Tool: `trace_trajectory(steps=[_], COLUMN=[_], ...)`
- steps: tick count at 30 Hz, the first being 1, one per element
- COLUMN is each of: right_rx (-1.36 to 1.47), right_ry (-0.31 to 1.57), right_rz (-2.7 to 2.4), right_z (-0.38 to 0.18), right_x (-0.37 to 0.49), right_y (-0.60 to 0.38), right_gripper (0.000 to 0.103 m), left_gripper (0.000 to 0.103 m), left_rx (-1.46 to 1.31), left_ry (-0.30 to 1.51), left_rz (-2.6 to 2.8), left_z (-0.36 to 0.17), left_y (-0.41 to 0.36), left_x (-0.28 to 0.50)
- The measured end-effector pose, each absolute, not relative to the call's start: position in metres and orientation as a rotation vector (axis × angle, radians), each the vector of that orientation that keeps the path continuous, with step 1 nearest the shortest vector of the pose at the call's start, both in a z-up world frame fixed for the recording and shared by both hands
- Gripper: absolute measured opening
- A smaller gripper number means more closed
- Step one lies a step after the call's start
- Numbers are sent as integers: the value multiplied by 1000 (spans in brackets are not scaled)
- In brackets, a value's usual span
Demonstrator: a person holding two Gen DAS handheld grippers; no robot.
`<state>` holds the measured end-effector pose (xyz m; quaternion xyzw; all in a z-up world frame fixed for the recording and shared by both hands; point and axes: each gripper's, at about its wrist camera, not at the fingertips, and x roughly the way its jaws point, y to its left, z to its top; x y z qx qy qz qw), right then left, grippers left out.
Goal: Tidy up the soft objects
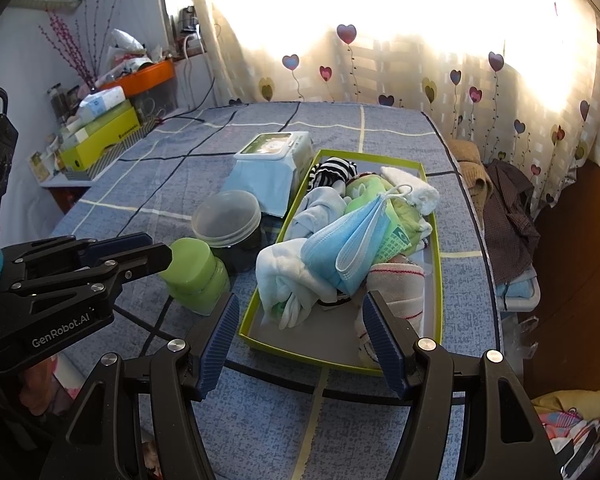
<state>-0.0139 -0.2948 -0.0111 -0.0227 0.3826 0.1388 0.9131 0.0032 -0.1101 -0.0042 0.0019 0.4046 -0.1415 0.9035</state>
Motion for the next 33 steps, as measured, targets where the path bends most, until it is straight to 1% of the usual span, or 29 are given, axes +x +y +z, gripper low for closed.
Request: trace_trajectory(steps=[33], right_rx=[-43], right_ry=[793], right_rz=[288], right_z=[-13], right_x=[-16], right_y=[-295], right_gripper=[65], left_gripper=[25], left_rx=[12], left_ry=[849], left_rz=[-296], left_z=[-6], left_y=[-113], left_x=[4])
